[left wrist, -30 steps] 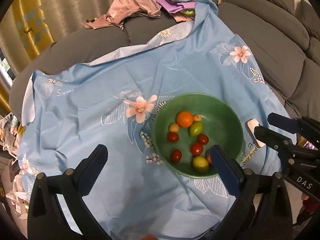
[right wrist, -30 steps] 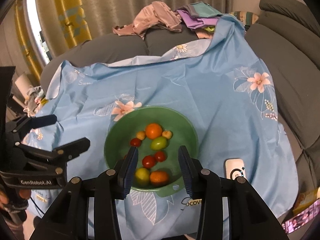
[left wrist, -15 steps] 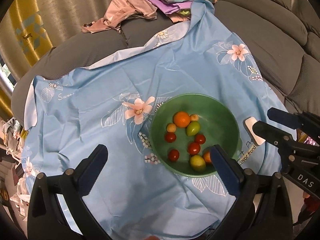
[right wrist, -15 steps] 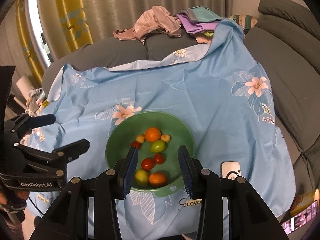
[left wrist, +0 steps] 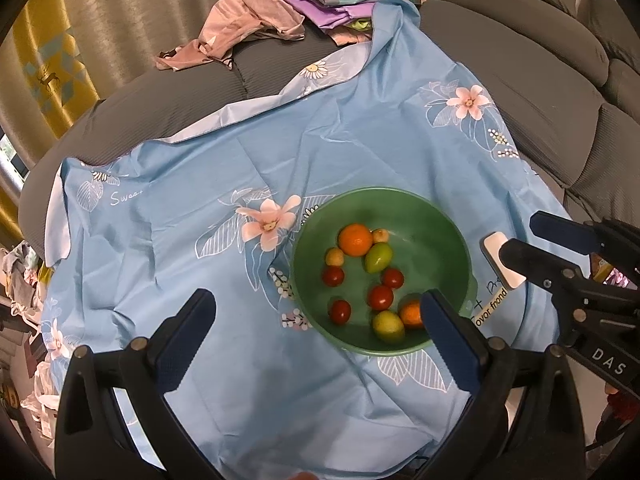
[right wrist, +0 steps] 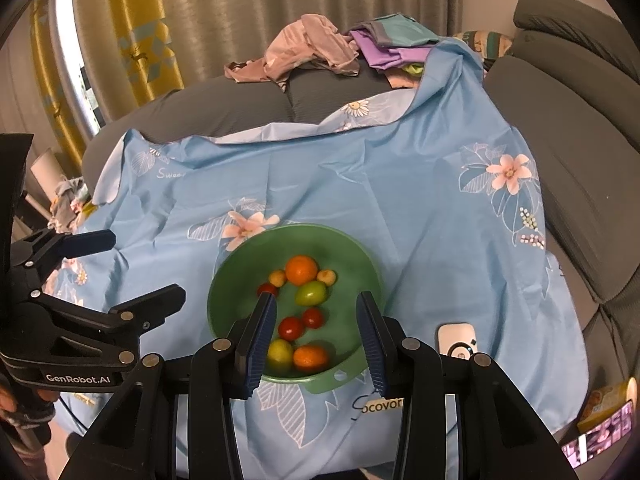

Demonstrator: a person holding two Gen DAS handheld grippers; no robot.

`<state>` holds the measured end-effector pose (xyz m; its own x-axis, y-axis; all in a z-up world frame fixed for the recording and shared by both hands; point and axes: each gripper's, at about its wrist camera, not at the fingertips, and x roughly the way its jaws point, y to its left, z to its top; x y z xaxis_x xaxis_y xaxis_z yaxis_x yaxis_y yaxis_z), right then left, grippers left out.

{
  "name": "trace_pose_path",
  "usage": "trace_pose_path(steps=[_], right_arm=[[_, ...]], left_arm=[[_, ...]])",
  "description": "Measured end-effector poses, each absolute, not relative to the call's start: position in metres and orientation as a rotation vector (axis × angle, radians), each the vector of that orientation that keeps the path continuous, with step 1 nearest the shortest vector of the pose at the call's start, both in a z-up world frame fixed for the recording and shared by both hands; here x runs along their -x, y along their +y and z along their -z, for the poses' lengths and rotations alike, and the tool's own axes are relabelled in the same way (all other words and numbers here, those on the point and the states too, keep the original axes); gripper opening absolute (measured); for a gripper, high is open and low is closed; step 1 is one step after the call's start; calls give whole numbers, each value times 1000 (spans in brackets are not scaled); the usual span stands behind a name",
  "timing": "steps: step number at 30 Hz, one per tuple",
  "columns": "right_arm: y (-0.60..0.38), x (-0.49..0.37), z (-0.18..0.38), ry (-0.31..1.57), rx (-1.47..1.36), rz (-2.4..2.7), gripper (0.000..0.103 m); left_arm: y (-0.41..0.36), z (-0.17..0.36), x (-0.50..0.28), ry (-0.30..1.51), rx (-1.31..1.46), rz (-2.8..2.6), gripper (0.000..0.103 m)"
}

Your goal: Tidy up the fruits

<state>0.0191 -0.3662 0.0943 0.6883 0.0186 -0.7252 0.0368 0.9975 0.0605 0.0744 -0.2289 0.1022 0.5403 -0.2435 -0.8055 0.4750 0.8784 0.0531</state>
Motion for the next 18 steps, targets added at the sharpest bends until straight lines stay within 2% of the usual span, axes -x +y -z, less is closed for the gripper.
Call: trace_pose_path(steps=[18], right_arm=[[-368, -20, -100, 806, -66, 19, 42]], left_arm=[[-238, -104, -72, 898, -294, 446, 102]])
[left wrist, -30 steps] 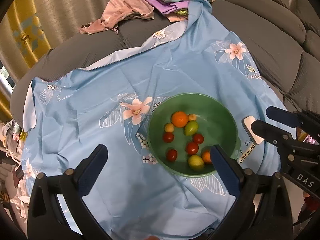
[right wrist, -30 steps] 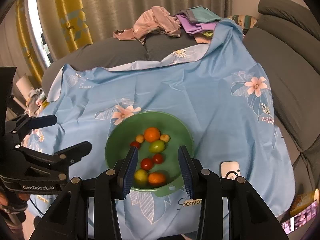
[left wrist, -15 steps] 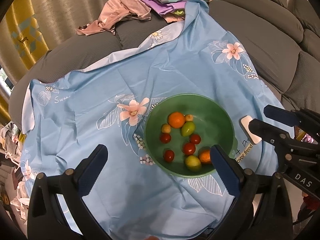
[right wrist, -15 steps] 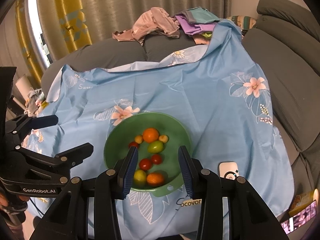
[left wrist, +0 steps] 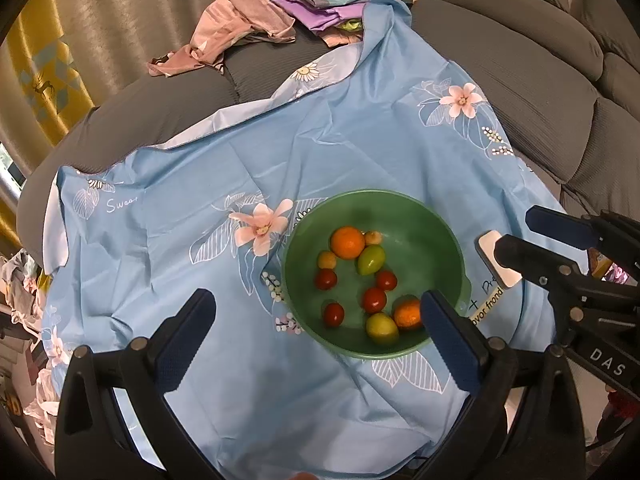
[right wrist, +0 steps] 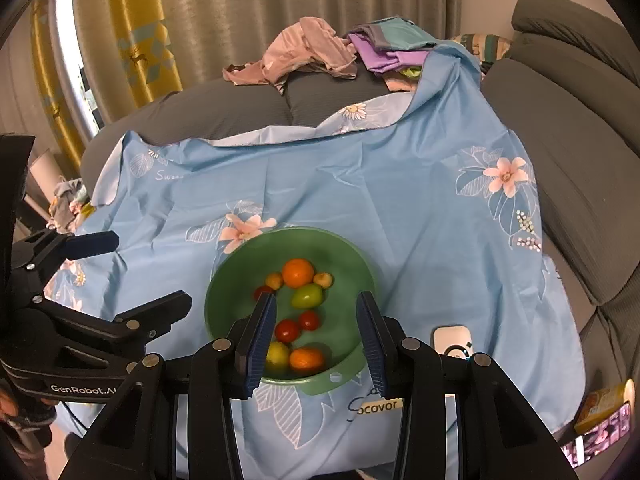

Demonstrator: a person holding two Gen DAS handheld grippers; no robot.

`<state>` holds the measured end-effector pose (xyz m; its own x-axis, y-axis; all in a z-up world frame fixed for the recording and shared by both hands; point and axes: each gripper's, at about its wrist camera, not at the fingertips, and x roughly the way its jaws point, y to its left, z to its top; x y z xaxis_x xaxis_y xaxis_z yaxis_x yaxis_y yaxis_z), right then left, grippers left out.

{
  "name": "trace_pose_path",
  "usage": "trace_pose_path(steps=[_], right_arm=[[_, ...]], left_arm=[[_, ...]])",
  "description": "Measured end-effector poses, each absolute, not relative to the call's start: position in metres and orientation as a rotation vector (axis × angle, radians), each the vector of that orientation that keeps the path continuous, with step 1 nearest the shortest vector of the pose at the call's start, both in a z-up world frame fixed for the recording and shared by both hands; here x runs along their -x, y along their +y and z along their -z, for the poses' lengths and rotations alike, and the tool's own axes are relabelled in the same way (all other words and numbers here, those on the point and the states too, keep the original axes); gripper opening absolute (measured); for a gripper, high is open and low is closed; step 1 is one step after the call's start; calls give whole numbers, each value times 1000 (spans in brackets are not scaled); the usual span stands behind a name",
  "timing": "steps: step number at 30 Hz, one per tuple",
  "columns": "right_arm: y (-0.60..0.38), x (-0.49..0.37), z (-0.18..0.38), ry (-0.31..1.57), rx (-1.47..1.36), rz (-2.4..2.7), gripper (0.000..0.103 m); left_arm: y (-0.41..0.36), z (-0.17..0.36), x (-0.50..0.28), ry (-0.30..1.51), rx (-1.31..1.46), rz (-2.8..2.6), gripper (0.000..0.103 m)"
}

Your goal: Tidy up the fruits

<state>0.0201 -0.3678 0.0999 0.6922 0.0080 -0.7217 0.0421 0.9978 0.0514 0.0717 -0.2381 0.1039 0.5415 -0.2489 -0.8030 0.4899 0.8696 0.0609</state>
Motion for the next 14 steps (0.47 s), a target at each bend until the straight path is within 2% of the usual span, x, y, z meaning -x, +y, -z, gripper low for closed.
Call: trace_pose_path(steps=[14], right_arm=[[-370, -21, -101, 804, -66, 21, 42]], left_arm=[[-245, -107, -69, 890, -297, 464, 102]])
